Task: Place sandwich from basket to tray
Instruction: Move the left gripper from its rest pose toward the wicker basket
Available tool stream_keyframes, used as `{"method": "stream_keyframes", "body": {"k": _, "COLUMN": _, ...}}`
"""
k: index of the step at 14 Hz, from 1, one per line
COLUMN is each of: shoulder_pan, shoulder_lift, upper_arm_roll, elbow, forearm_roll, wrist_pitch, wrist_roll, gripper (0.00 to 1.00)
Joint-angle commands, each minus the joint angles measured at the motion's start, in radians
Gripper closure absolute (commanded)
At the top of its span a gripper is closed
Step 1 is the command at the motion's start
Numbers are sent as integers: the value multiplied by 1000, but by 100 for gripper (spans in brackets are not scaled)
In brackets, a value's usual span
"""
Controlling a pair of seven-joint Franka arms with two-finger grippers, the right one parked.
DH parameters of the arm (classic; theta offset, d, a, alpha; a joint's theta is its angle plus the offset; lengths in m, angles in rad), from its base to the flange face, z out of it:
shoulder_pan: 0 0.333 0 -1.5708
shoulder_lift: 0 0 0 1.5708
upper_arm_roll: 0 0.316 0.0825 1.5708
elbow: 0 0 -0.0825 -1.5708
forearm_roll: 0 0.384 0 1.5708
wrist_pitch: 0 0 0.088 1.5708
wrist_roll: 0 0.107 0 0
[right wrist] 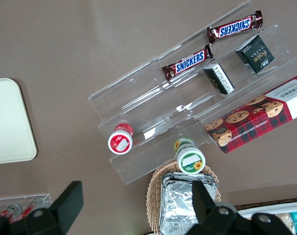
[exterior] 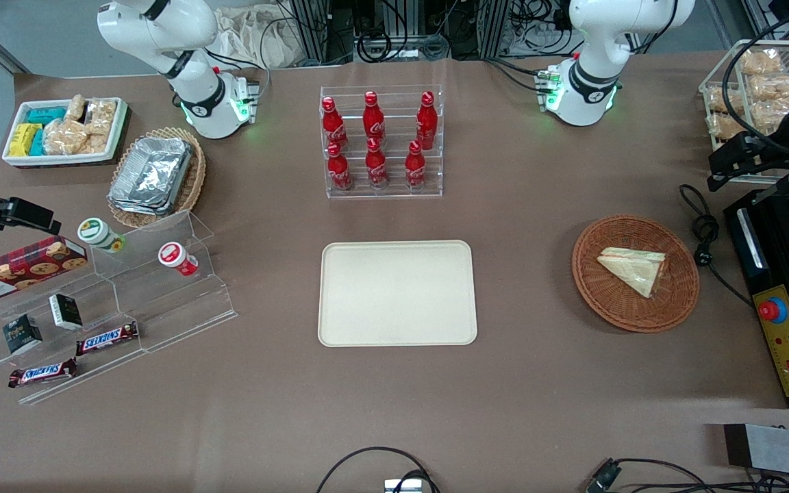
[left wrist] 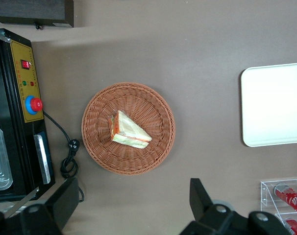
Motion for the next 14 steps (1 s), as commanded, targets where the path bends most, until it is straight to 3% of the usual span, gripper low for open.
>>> {"method": "stream_keyframes", "body": {"k": 1, "shoulder_pan": -5, "shoulder_lift": -1, "upper_arm_roll": 2, "elbow": 11, "forearm_roll": -8, "wrist_pitch": -8, "wrist_roll": -48, "gripper": 0}}
{"method": "stream_keyframes", "body": {"k": 7, "shoulder_pan": 9, "shoulder_lift": 69, "upper_arm_roll": 19, "elbow": -6, "forearm_roll": -11, "wrist_pitch": -8, "wrist_roll": -159, "gripper": 0}}
{"method": "stream_keyframes", "body": {"k": 12, "shoulder_pan": 8, "shoulder_lift": 76, "upper_arm_roll": 71, "elbow": -176, "forearm_roll": -31, "wrist_pitch": 147, "wrist_roll": -331, "gripper": 0}}
{"method": "stream_keyframes", "body": {"k": 14, "shoulder_pan": 9, "shoulder_lift": 71, "upper_arm_roll": 101, "elbow": -229, "forearm_roll": -71, "wrist_pitch": 196, "wrist_roll": -357, "gripper": 0}}
